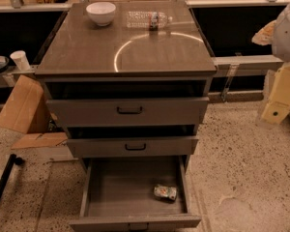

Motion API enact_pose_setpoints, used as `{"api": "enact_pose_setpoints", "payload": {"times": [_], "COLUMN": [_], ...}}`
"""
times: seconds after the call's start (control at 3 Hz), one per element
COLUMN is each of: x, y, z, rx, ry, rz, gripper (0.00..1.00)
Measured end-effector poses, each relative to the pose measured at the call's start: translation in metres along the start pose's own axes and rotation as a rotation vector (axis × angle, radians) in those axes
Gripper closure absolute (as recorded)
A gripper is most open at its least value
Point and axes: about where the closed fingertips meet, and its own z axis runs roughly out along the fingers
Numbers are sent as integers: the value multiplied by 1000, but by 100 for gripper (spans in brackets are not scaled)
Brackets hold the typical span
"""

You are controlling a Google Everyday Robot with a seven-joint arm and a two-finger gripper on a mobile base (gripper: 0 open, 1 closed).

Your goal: Pick 7up can from bottom drawer and place on counter

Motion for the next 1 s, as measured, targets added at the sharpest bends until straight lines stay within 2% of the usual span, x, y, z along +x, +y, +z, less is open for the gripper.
{"api": "enact_pose_setpoints", "payload": {"times": [0.33, 0.67, 1.0], "x": [0, 0, 4], "y": [-1, -5, -2], "z": [3, 23, 84], "rx": [1, 2, -58], "ry": [12, 80, 86], "rz": [-4, -28, -93], "gripper": [0, 0, 0]}}
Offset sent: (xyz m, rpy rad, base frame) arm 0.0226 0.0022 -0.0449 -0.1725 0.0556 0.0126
